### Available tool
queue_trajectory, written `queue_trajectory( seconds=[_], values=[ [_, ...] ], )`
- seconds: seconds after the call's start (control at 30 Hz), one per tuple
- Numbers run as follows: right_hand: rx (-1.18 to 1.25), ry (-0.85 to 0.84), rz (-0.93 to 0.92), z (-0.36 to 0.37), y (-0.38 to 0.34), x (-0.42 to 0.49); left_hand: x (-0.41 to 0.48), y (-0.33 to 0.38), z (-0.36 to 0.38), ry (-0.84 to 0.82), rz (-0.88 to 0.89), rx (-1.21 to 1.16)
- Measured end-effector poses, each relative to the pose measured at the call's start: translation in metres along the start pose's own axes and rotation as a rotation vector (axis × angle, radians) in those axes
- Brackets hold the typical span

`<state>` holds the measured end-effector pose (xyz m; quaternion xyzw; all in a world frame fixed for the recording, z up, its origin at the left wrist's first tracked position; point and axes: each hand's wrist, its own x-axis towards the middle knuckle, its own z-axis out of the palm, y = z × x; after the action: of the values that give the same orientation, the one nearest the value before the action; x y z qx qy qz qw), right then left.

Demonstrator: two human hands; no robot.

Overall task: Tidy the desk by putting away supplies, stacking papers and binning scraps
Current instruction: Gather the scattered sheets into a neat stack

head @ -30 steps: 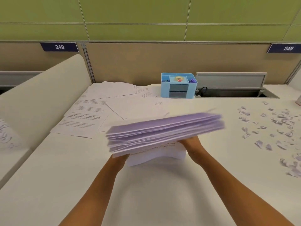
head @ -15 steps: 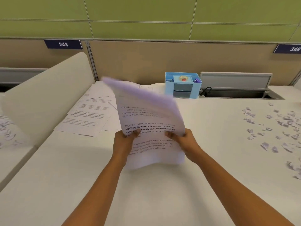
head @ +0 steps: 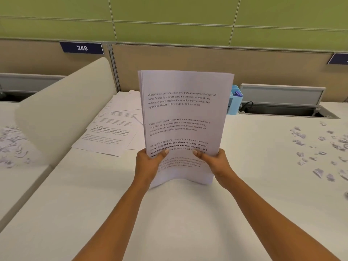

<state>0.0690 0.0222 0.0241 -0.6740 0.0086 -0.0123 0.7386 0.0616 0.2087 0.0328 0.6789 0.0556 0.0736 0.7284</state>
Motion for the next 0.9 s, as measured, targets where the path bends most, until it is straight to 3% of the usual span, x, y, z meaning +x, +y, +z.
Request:
queue_trajectory(
  seconds=[0.3,0.5,0.63,0.77,0.9],
  values=[
    [-0.001,0.035,-0.012,0.01,0.009,0.001,0.01,-0.019,-0.017,-0.075,-0.007,0.002],
    [-0.054,0.062,-0.006,0.011,0.009,0.007,0.032,-0.021,-0.039,-0.279,-0.032,0.296],
    [-0.037,0.071,0.007,0.015,0.011,0.015,0.054,-0.023,-0.063,-0.255,-0.029,0.368],
    [-0.018,0.137,0.034,0.015,0.02,0.02,0.086,-0.032,-0.094,-0.041,0.116,0.738],
    [-0.007,0.174,0.056,0.014,0.024,0.024,0.117,-0.043,-0.11,-0.174,0.045,1.148]
  ],
)
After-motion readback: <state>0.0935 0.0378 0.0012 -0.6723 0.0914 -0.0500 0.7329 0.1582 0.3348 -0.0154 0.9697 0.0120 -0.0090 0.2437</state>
